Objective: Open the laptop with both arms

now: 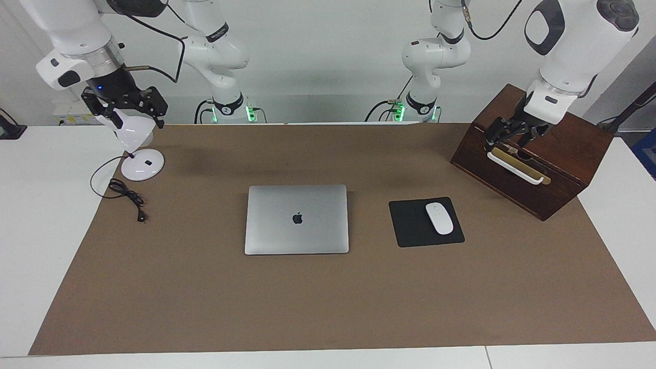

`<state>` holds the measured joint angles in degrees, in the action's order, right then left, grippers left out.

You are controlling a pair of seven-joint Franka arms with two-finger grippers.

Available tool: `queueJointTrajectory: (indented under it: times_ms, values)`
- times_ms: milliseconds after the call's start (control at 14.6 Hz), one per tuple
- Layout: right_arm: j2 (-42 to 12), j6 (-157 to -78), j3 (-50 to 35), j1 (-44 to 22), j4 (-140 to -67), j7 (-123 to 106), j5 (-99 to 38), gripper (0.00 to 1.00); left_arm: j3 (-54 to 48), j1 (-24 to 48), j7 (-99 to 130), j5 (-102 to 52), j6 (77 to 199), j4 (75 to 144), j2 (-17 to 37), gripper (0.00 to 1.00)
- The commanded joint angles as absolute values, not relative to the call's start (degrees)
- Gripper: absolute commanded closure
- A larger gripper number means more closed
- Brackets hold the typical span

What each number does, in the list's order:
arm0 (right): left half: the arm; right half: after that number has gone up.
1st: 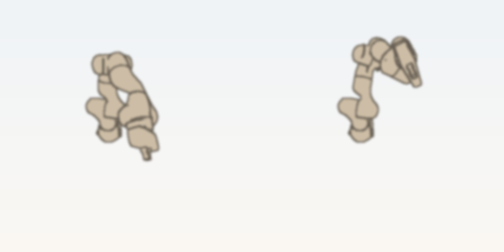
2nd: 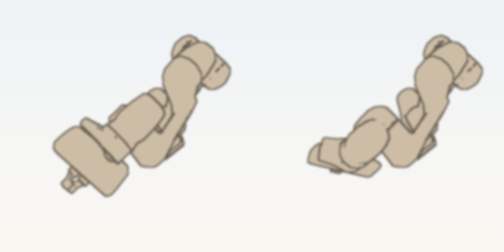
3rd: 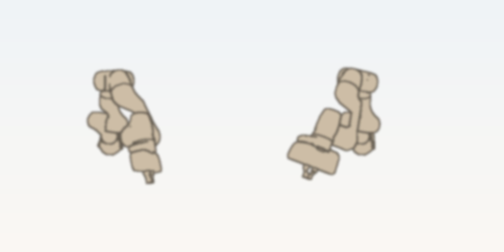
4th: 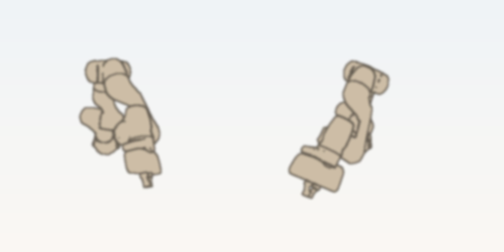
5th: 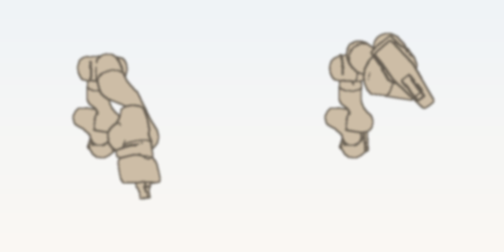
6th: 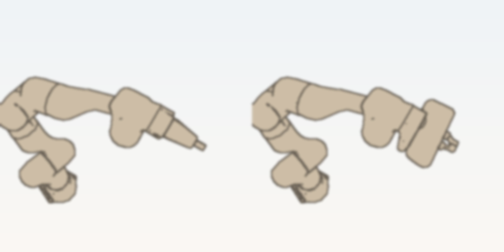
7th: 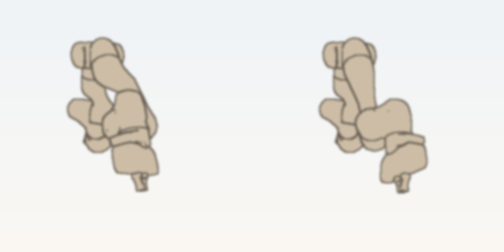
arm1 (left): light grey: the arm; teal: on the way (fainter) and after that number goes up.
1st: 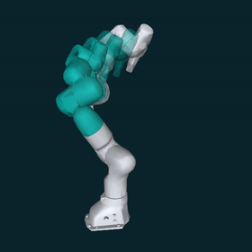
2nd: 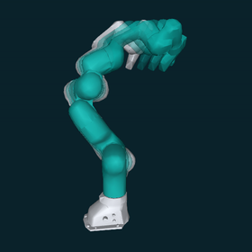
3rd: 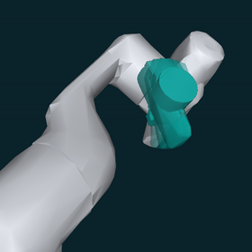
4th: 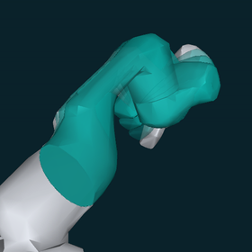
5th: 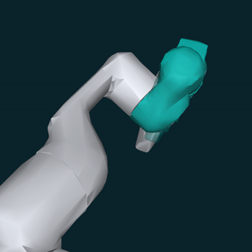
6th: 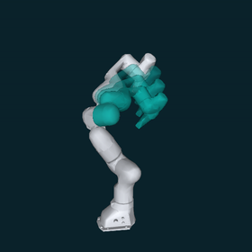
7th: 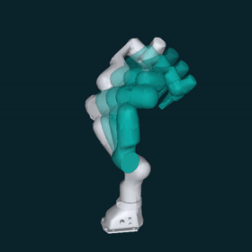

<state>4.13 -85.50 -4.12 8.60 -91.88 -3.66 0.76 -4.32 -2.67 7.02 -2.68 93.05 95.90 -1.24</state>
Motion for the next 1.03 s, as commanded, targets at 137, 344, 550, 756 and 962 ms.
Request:
queueJointTrajectory:
  times_ms: [137, 344, 550, 756, 962]
  values:
    - [5.01, -85.17, -4.57, 9.67, -92.37, -3.34, 0.53, 0.00, -4.57, -1.93, 13.43, -2.64, 99.22, 102.03, -3.43, 0.59]
    - [6.32, -89.71, -3.61, 9.67, -95.87, -4.83, 0.53, 0.00, -4.92, -0.71, 19.83, -3.34, 101.50, 105.98, -5.18, 0.76]
    - [5.98, -98.94, -3.69, 9.15, -98.26, -4.75, 0.44, 0.00, -4.92, 2.81, 36.42, -3.60, 105.37, 108.36, -5.71, 0.97]
    - [3.62, -107.72, -3.69, 8.27, -100.10, -4.75, -5.24, 0.00, -4.83, 2.90, 39.02, -7.81, 105.29, 109.24, -6.15, 1.00]
    - [0.97, -116.68, -3.69, 5.37, -102.11, -3.00, -8.96, 0.00, -4.92, 3.08, 39.98, -11.14, 105.38, 112.05, -7.55, 1.00]
